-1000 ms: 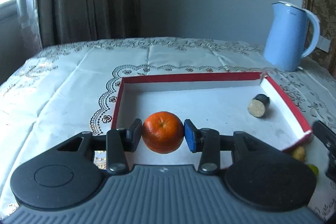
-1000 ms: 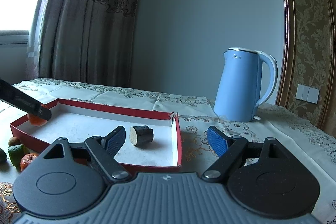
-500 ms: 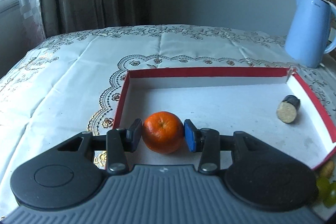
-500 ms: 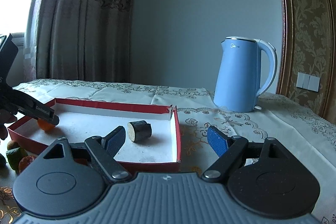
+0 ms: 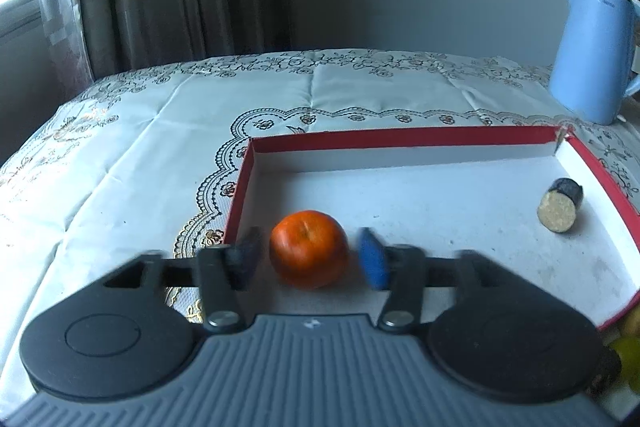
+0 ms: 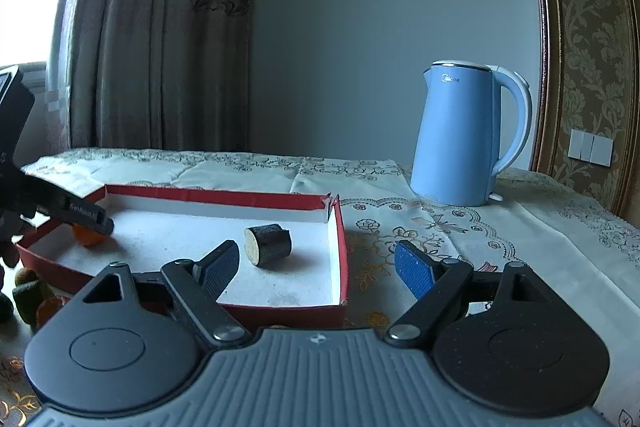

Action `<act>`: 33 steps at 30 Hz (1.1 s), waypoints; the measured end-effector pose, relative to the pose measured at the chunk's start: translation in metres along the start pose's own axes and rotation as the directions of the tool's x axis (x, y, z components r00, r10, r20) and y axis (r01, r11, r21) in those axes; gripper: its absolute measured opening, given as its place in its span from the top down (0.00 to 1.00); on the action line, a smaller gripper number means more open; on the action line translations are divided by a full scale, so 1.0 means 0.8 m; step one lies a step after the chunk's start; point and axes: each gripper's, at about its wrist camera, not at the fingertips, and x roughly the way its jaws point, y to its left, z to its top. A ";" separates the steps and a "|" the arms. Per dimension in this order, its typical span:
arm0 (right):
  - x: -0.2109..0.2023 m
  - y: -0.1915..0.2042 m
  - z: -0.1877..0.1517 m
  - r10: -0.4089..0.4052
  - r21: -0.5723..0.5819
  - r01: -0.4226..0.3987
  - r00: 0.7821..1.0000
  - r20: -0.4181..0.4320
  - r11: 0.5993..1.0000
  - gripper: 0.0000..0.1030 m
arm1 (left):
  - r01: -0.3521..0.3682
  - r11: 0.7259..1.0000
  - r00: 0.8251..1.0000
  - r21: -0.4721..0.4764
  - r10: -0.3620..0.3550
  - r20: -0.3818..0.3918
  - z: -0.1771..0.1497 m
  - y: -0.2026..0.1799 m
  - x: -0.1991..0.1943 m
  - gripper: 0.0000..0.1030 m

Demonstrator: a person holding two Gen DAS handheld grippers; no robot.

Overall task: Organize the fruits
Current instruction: 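Carry the tangerine into the red tray and open the left gripper, then move the right gripper to the dark green round citrus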

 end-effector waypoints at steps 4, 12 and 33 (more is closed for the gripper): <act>0.001 -0.006 0.000 0.006 0.024 -0.006 1.000 -0.006 1.000 0.17 | -0.021 0.999 0.999 0.037 0.019 0.048 -0.009 -0.007 -0.024 0.20; 0.001 -0.010 0.000 0.005 0.039 -0.005 1.000 -0.006 0.999 0.17 | 0.017 0.999 0.993 0.032 -0.021 0.117 -0.050 -0.004 -0.098 0.06; -0.022 -0.044 -0.004 0.022 0.153 -0.003 0.993 -0.119 0.988 0.17 | 0.076 0.997 0.996 0.021 -0.077 0.035 -0.150 -0.016 -0.153 0.00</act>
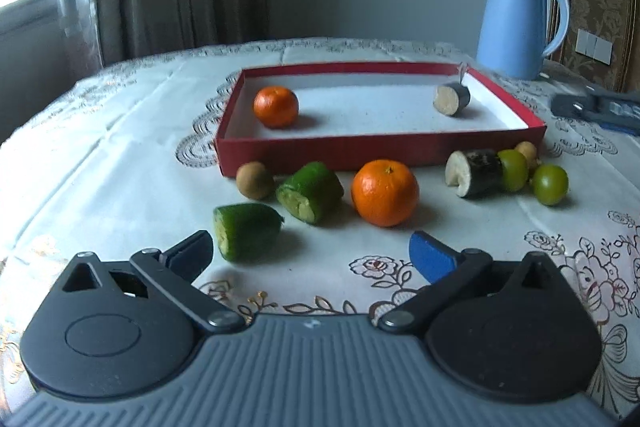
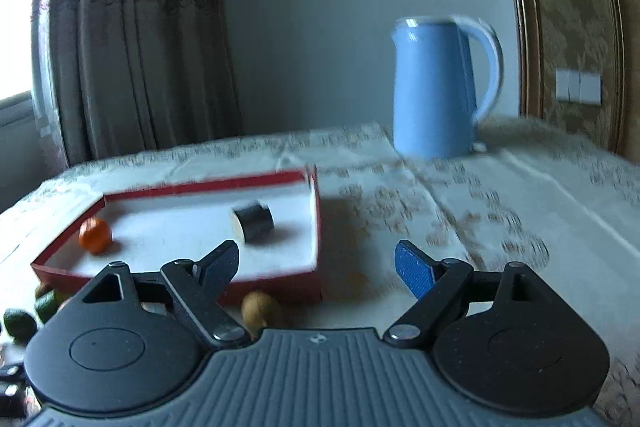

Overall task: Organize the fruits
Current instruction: 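Move the right gripper to the dark green round citrus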

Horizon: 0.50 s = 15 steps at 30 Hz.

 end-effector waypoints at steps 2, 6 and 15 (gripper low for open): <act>-0.004 -0.006 -0.008 -0.010 -0.015 0.009 0.999 -0.051 1.000 0.17 | 0.008 1.000 1.000 -0.016 -0.008 -0.021 0.000 0.001 0.006 0.00; -0.009 -0.001 -0.024 0.020 -0.046 -0.025 0.994 -0.112 0.999 0.17 | 0.004 0.999 0.999 -0.032 -0.005 -0.036 0.002 0.006 0.014 0.00; 0.002 0.037 -0.034 0.059 -0.137 -0.078 0.989 -0.139 0.988 0.32 | -0.011 1.000 0.999 -0.018 0.010 -0.034 0.001 0.004 0.021 0.00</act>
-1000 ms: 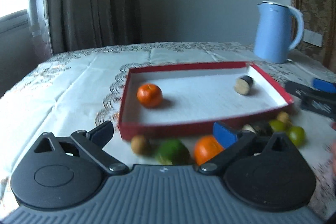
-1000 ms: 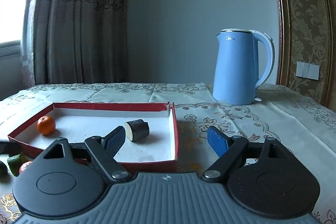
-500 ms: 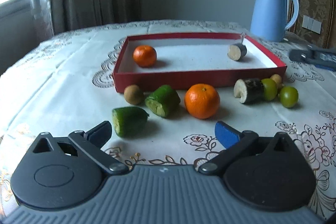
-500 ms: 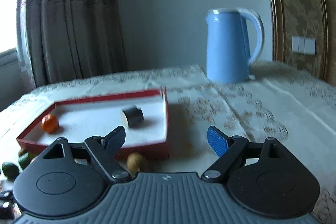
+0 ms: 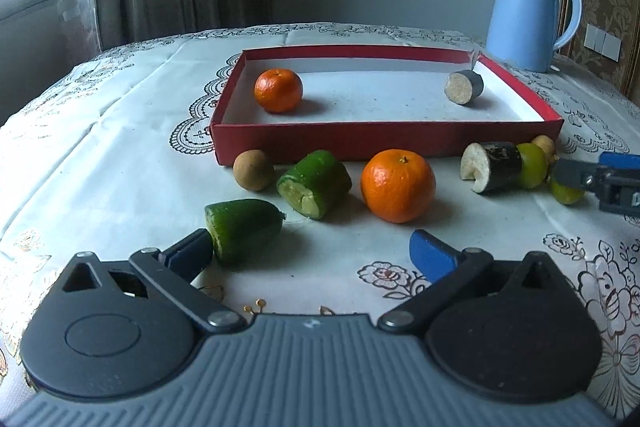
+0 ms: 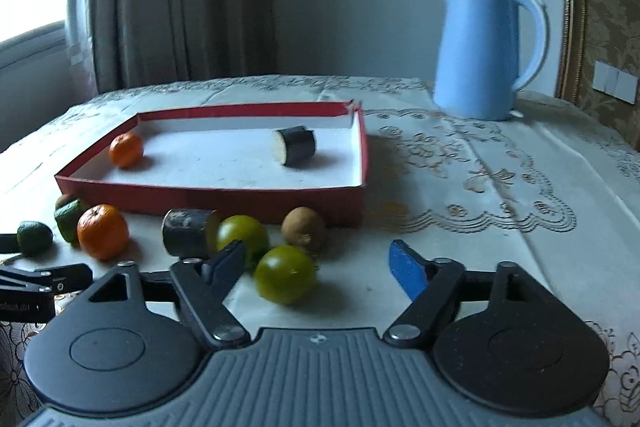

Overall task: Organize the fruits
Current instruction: 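Move the right gripper to the dark green round citrus, then close the right gripper on the green citrus and lift it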

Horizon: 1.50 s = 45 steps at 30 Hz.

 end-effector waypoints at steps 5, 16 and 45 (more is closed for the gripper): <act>0.009 0.007 -0.002 0.009 -0.023 -0.010 0.999 -0.039 1.000 0.46 | -0.003 1.000 1.000 0.002 0.003 -0.001 0.000 -0.002 0.000 0.00; 0.011 0.019 -0.004 0.017 -0.061 -0.021 0.998 -0.058 0.998 0.67 | -0.004 1.000 1.000 -0.001 0.004 -0.003 0.001 -0.001 0.001 0.00; 0.070 0.021 0.076 -0.078 -0.130 0.083 0.996 0.042 0.988 0.67 | -0.004 1.000 1.000 -0.001 0.004 -0.002 0.001 0.000 0.002 0.00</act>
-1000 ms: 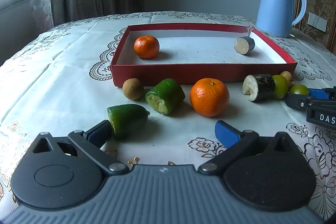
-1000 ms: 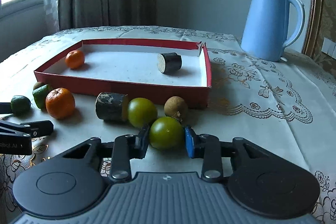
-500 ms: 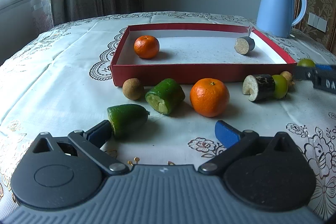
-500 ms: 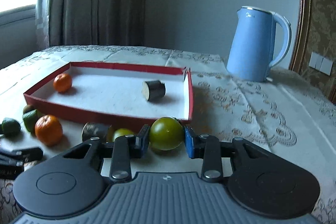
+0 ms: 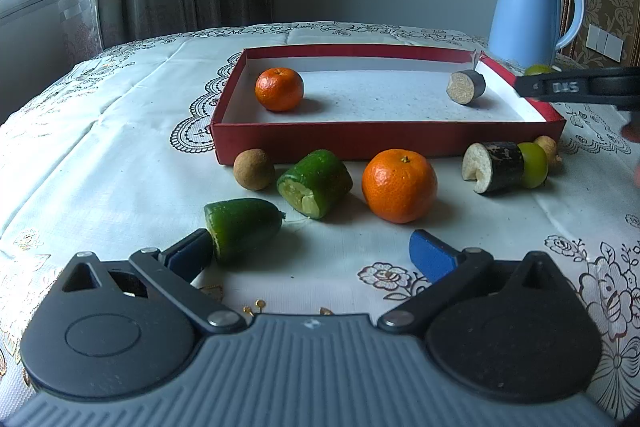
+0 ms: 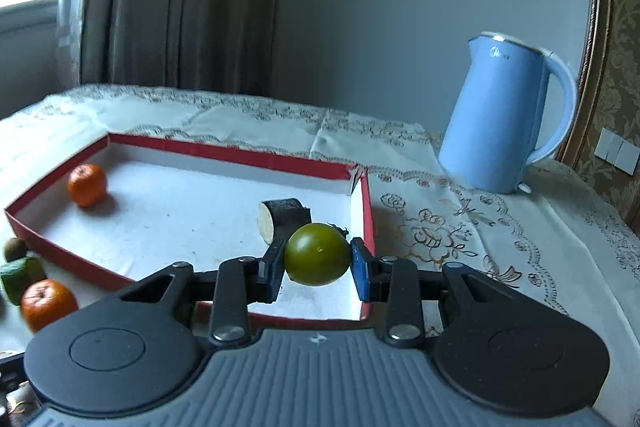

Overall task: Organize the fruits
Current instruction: 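Close the right gripper on the green citrus and lift it, then carry the green citrus into the red tray and open the right gripper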

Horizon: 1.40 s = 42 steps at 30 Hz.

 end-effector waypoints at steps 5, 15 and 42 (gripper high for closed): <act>0.025 0.001 0.000 -0.008 -0.005 0.007 0.999 -0.053 1.000 0.67 | 0.000 1.000 1.000 0.000 0.000 0.000 0.000 0.000 0.000 0.00; 0.046 -0.001 0.001 0.008 0.013 -0.007 0.995 -0.096 1.000 0.67 | 0.000 1.000 1.000 0.000 0.000 0.000 0.000 0.000 0.000 0.00; 0.049 0.001 -0.001 0.059 0.004 -0.058 0.994 -0.097 0.998 0.29 | 0.001 1.000 1.000 -0.001 -0.001 0.001 0.000 0.000 0.000 0.00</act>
